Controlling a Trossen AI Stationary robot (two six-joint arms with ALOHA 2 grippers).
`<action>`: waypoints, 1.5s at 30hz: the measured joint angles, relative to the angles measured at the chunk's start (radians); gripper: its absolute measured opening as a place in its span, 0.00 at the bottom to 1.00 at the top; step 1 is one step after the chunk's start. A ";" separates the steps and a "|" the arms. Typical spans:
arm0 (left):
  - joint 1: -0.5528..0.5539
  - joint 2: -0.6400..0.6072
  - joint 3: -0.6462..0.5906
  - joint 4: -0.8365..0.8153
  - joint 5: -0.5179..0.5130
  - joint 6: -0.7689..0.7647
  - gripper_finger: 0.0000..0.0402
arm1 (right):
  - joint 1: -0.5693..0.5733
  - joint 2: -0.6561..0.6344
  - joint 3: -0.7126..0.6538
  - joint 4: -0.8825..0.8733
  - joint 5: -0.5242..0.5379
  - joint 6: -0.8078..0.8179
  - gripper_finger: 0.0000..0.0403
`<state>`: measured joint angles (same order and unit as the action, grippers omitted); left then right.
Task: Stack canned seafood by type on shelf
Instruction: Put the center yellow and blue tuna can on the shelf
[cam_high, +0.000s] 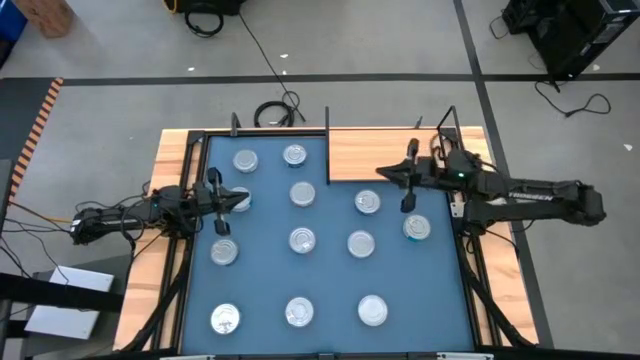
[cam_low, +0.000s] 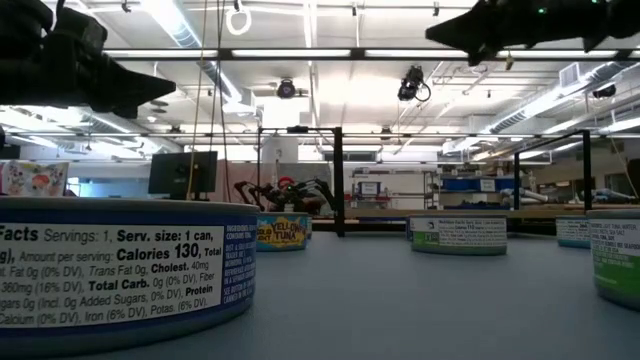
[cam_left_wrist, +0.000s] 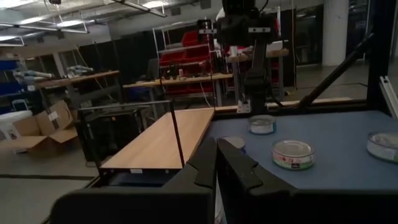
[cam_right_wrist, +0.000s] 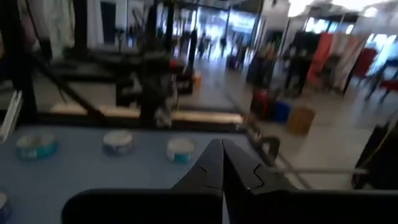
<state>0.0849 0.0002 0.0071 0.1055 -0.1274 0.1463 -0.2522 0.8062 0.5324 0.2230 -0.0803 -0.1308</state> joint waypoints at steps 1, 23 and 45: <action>0.000 0.000 0.000 -0.001 0.000 -0.007 0.04 | 0.007 0.030 0.021 -0.028 0.005 0.000 0.01; 0.000 0.171 0.002 0.064 0.032 -0.044 0.04 | 0.238 0.458 0.344 -0.203 0.092 0.094 0.01; 0.000 0.335 0.045 0.116 0.062 -0.040 0.04 | 0.391 0.841 0.648 -0.399 0.113 0.130 0.08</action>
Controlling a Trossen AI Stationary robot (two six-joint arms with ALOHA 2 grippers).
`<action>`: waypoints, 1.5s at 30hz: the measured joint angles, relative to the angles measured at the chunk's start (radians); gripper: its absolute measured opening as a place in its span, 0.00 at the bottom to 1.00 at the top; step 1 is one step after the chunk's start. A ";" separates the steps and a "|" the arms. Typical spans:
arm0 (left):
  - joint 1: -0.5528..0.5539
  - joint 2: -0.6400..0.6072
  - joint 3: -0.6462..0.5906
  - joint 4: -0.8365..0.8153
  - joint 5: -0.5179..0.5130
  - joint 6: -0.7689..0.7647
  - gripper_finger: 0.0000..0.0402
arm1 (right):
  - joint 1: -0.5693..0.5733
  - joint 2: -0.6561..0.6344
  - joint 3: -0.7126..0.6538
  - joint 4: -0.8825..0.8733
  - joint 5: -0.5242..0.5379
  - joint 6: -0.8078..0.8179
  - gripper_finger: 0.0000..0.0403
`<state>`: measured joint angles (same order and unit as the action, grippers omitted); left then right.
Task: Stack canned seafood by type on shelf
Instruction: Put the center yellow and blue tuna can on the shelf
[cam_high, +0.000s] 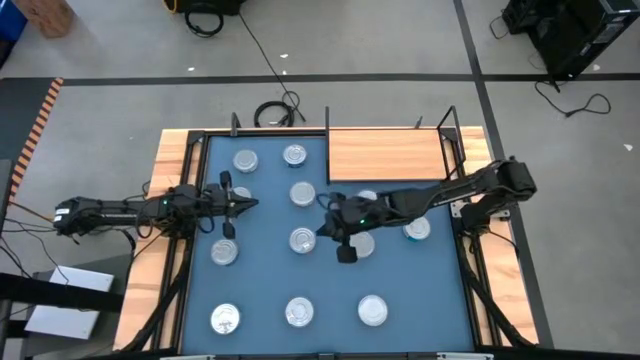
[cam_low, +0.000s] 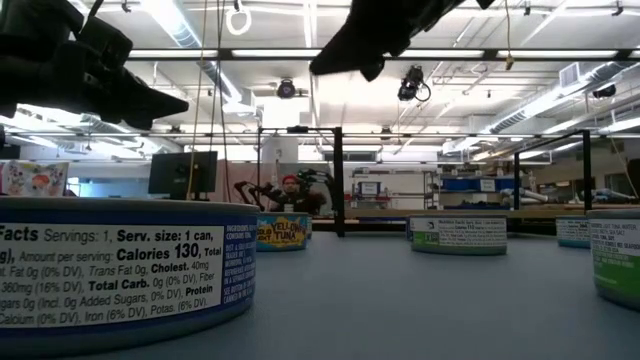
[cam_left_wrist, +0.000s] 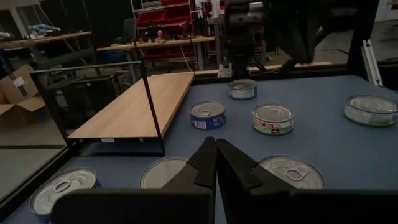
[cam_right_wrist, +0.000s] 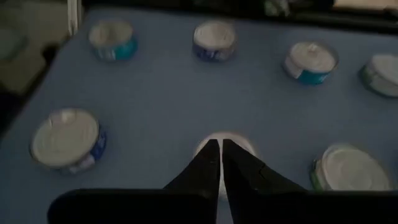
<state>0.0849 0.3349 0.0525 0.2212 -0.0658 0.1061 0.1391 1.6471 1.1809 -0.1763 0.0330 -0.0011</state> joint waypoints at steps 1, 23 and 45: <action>0.000 0.003 0.000 0.001 0.000 0.005 0.04 | 0.002 0.016 0.016 -0.015 0.000 -0.010 0.09; 0.000 0.091 0.002 0.083 0.026 0.055 0.04 | 0.026 0.316 0.180 -0.124 0.008 -0.193 0.26; 0.000 0.092 0.002 0.038 0.043 0.046 0.04 | 0.020 0.365 0.179 -0.175 0.071 -0.461 0.23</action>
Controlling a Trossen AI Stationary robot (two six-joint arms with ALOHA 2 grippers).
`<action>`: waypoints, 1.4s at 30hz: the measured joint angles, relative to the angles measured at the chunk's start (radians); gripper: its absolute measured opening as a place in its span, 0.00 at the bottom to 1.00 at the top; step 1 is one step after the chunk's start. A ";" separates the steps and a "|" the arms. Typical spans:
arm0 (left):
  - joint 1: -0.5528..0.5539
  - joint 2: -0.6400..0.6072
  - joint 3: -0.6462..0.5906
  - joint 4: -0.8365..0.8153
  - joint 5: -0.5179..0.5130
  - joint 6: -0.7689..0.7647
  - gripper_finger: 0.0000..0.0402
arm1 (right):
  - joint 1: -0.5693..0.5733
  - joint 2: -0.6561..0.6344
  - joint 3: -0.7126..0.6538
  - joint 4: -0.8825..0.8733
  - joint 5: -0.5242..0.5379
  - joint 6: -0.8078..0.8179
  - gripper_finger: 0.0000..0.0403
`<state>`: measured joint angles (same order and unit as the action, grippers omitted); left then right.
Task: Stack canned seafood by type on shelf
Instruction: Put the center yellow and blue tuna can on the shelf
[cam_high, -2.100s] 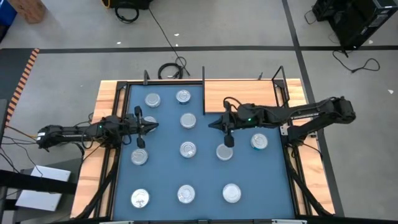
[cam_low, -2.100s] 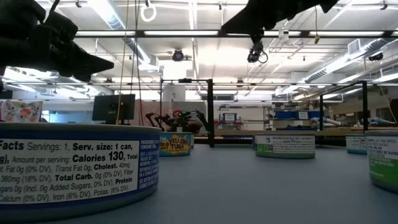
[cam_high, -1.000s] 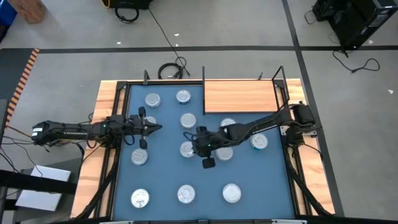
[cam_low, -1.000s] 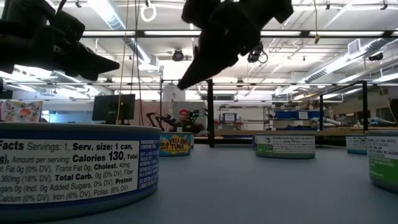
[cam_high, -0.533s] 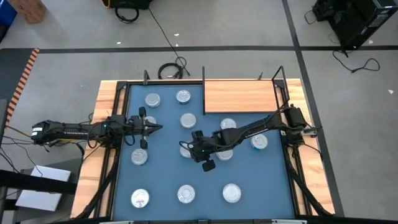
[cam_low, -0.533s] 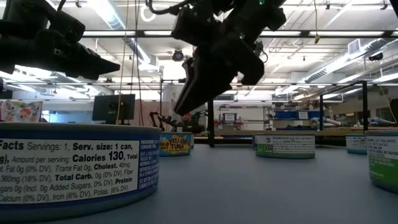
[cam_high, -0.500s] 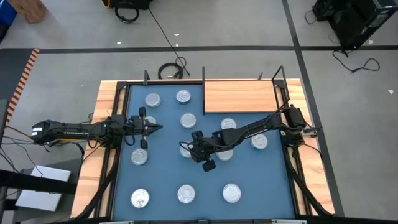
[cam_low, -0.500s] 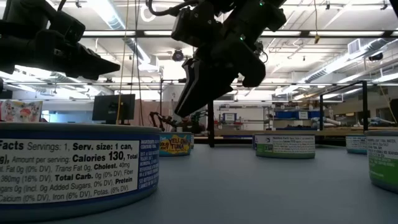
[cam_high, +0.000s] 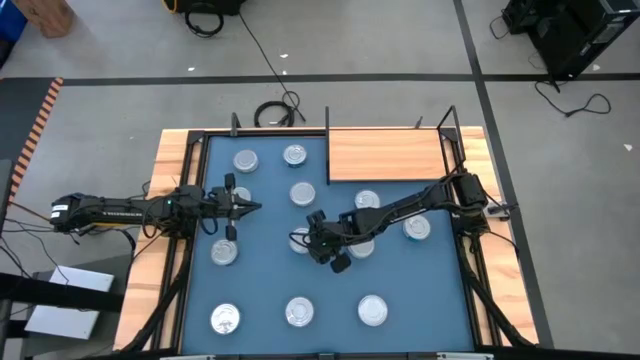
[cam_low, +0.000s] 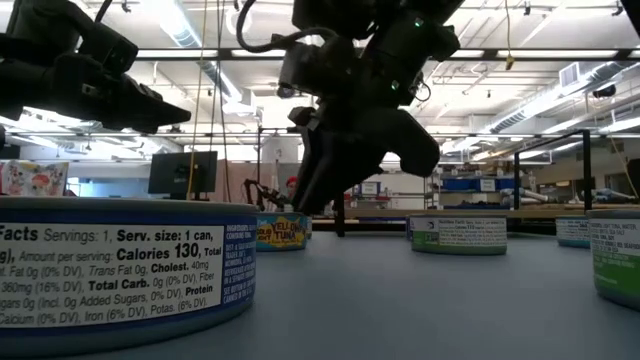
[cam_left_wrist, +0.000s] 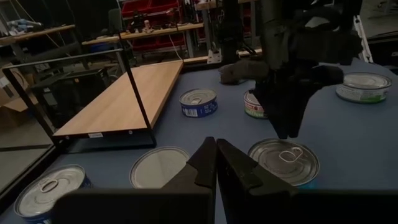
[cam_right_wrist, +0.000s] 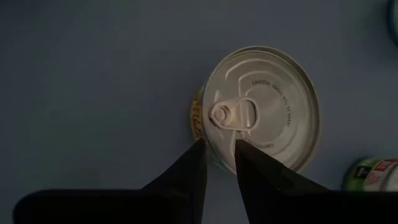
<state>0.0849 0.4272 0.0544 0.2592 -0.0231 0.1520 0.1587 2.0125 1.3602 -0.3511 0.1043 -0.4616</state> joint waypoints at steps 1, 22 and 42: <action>0.000 0.000 0.000 0.000 0.000 0.000 0.04 | -0.001 0.000 0.000 -0.004 0.001 -0.019 0.23; 0.000 0.028 0.000 0.001 0.002 0.001 0.04 | 0.000 0.050 0.003 0.040 0.053 0.080 0.23; -0.001 0.037 0.000 0.003 0.002 -0.003 0.04 | 0.000 0.052 0.245 -0.228 -0.012 0.543 0.24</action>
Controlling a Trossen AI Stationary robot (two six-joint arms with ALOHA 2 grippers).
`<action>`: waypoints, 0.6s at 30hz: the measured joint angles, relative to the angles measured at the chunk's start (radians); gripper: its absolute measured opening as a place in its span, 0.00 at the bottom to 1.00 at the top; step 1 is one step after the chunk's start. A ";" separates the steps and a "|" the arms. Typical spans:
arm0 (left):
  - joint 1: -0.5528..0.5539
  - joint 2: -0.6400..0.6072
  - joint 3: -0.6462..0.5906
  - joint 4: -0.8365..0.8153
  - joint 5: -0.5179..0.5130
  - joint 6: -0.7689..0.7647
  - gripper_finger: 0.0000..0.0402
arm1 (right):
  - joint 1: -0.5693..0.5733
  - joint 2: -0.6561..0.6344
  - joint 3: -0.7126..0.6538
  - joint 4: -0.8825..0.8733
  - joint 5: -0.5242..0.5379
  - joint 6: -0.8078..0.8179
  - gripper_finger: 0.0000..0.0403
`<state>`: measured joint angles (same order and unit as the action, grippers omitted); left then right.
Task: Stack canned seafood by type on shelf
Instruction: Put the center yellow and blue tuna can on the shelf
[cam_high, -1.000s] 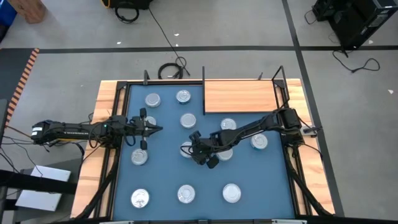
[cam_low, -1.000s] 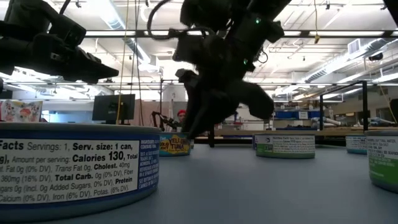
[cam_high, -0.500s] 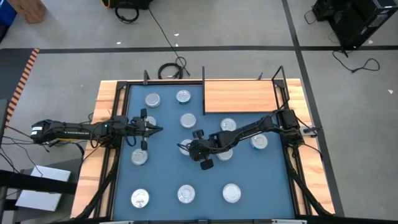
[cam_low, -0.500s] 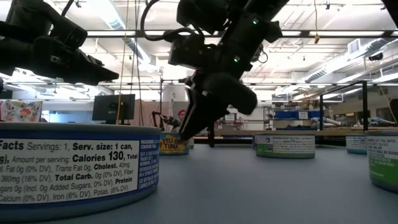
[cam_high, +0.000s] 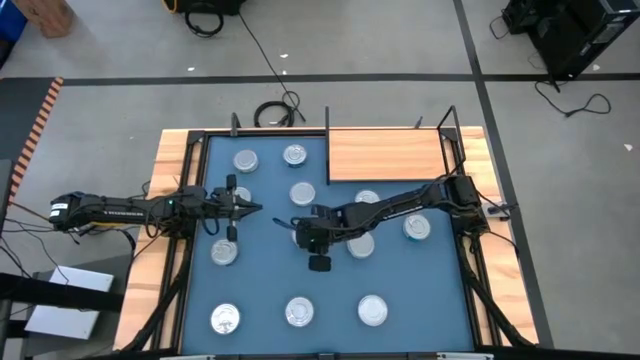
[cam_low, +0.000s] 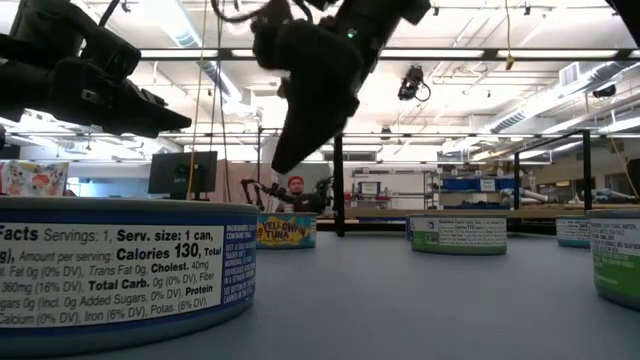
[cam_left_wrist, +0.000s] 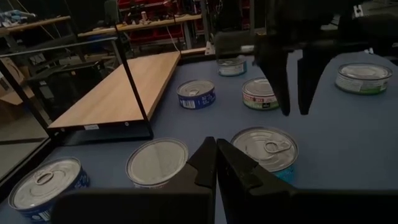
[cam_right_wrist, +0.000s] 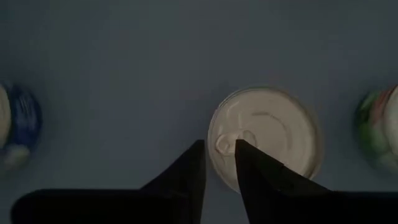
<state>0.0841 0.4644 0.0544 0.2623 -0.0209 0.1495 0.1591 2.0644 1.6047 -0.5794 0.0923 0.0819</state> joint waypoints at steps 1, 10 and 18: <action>0.000 0.000 0.000 0.000 0.000 0.000 0.04 | 0.002 0.002 -0.001 -0.003 0.002 -0.057 0.25; 0.000 0.000 0.000 -0.004 0.000 0.000 0.04 | -0.009 0.015 -0.040 -0.019 0.044 -0.330 0.23; 0.000 0.000 0.000 -0.004 0.000 -0.001 0.04 | -0.009 0.013 -0.084 0.015 0.039 -0.450 0.22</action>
<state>0.0841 0.4644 0.0544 0.2581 -0.0212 0.1486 0.1497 2.0777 1.5208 -0.5644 0.1317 -0.3678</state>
